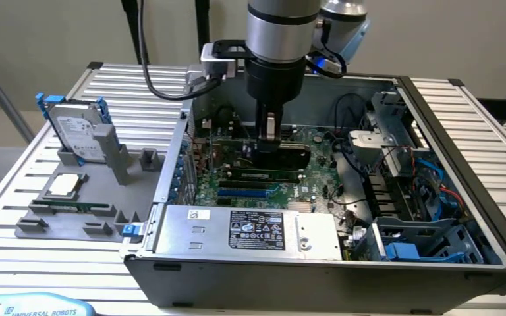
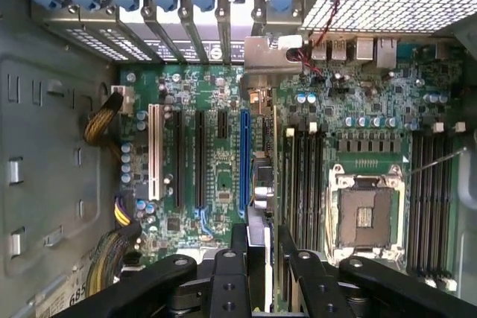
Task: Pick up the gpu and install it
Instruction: 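Insert the gpu into the slot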
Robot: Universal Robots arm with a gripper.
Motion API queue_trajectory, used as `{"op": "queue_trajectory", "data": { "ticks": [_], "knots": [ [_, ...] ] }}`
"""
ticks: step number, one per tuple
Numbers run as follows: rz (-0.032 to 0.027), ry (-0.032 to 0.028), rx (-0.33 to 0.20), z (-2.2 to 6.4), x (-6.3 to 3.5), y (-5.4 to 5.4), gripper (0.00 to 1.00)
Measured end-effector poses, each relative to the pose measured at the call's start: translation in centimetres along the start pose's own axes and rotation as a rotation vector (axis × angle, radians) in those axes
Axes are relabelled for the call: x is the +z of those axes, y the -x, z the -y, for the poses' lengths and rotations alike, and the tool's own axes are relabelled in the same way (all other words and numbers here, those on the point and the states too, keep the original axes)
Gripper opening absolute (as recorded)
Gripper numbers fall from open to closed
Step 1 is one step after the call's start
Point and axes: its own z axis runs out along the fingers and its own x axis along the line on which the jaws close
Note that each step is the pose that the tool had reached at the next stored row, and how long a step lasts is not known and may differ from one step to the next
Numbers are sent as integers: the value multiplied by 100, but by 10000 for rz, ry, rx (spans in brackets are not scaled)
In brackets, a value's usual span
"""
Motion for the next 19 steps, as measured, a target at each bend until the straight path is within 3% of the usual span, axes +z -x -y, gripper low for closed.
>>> {"op": "queue_trajectory", "data": {
  "ticks": [11, 19],
  "knots": [
    [-1, 24, -91, -243, 198, -60, 27],
    [0, 32, -58, -250, 285, -147, 27]
  ]
}}
